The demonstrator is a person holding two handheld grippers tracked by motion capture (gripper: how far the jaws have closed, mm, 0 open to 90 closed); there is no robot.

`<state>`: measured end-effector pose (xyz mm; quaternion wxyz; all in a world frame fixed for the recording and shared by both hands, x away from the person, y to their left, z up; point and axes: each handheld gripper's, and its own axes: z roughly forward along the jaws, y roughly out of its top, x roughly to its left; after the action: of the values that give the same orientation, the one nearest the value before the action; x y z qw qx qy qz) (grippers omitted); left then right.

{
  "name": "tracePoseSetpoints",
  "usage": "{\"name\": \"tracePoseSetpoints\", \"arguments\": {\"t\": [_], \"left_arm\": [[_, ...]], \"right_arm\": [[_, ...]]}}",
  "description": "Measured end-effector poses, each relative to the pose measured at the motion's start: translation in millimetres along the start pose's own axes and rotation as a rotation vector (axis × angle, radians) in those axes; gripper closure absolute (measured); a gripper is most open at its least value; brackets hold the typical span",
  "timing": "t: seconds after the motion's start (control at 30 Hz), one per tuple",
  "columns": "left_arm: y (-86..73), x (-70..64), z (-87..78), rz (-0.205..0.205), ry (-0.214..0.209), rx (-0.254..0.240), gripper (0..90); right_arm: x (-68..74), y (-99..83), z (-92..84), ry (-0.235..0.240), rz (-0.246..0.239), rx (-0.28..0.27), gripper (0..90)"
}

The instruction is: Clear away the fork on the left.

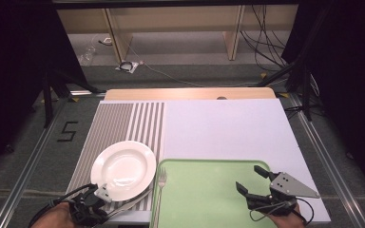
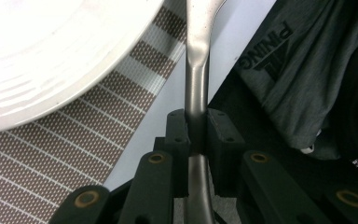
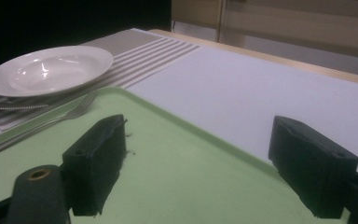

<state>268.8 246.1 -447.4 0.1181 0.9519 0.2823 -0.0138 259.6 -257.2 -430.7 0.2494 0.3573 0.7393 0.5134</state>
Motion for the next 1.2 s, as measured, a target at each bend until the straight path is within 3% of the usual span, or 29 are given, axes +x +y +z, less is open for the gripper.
{"name": "tracePoseSetpoints", "arguments": {"t": [0.17, 0.43, 0.63, 0.87, 1.2], "left_arm": [[6.0, -6.3, -6.4, 0.019, -0.010, -0.057, 79.2], [27.0, -20.1, -12.9, 0.021, 0.013, -0.186, 79.2], [46.0, -28.9, -11.2, 0.008, 0.013, -0.240, 79.2], [67.0, -39.3, -6.0, 0.024, 0.009, -0.218, 79.2], [93.1, -43.9, 1.3, 0.044, -0.012, -0.214, 79.2]], "right_arm": [[0.1, 0.1, -0.2, 0.000, 0.000, 0.000, 19.8], [0.1, 0.2, -0.9, -0.001, 0.001, 0.002, 19.8], [0.4, 0.1, -0.7, -0.003, 0.002, -0.001, 19.8], [0.5, -0.3, -0.4, -0.004, 0.001, 0.004, 19.7], [-0.2, -0.2, -0.8, -0.006, 0.001, 0.002, 19.7]]}}
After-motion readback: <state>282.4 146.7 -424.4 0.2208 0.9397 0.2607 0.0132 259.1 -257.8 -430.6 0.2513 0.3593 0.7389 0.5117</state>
